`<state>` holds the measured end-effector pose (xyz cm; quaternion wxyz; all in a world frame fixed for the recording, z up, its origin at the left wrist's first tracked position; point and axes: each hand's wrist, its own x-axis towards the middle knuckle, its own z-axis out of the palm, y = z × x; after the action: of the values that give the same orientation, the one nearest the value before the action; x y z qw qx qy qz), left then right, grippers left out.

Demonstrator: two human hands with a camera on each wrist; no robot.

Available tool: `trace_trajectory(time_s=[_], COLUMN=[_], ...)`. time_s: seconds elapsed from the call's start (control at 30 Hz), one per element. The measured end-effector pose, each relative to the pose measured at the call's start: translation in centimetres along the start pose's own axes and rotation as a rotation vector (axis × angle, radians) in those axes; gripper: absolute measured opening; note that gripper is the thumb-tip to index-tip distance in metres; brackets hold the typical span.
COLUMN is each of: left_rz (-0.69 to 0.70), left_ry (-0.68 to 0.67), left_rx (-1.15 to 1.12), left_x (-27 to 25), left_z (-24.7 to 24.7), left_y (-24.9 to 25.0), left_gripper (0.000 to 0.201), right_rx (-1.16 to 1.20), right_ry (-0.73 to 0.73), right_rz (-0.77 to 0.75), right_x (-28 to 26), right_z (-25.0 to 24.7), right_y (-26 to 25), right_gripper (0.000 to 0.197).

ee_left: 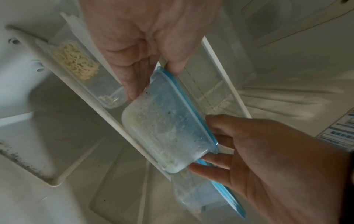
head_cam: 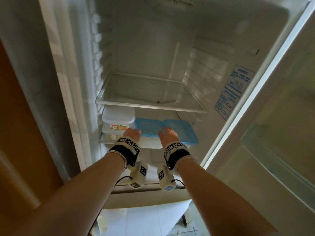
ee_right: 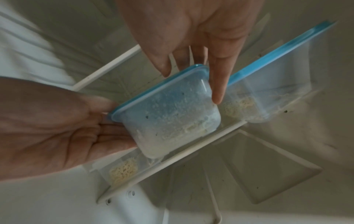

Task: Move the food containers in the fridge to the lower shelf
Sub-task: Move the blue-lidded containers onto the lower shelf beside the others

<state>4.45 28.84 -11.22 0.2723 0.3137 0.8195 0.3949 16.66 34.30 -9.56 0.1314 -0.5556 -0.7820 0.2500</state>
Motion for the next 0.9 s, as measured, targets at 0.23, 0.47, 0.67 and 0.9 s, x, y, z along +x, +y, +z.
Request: trace_trajectory(time_s=[0.23,0.47,0.67,0.9], left_rz=[0.030,0.150,0.315,0.256], left_ry=[0.005,0.051,0.007,0.009], left_rx=[0.055,0.078,0.275,0.253], left_x=[1.1,1.0,0.3,1.2], left_z=[-0.3,-0.5,-0.8,-0.1], left_y=[0.0,-0.2,-0.5,-0.6], left_gripper=[0.043,0.045,0.039,0.031], right_rx=[-0.055,-0.157,-0.244,-0.201], right_ry=[-0.076,-0.050,-0.068,-0.114], right_rz=[-0.080,-0.088,-0.107,-0.079], right_x=[-0.1,0.4,0.8,2.4], right_z=[-0.4,-0.8,-0.6,-0.4], right_y=[0.5,0.2,0.5,0.2], right_gripper=[0.047,0.044,0.049,0.049])
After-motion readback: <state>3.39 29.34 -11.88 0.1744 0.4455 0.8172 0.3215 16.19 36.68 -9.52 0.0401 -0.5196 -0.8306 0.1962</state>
